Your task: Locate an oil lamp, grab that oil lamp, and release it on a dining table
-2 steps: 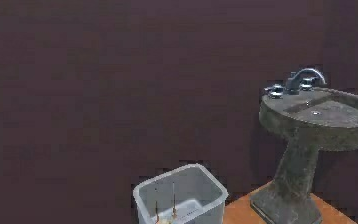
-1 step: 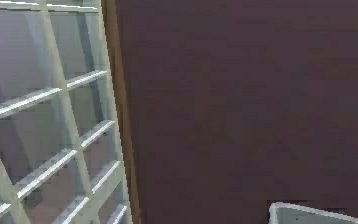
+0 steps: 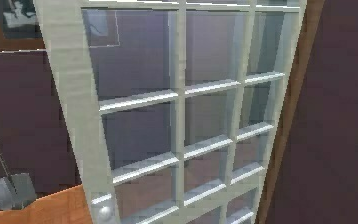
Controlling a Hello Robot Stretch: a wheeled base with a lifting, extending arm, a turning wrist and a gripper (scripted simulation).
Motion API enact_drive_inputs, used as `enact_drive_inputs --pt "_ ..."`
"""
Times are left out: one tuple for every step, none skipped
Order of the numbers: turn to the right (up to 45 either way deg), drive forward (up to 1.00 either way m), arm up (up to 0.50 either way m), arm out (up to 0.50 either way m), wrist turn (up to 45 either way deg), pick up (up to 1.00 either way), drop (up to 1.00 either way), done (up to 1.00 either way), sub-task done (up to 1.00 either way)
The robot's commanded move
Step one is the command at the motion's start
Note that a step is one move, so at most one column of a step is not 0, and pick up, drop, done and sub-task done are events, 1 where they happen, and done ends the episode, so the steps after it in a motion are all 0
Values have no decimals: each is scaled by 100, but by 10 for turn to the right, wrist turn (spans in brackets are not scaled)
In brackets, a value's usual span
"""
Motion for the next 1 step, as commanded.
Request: enact_drive_inputs --pt "-30 0 0 0 0 0 0 0 0"
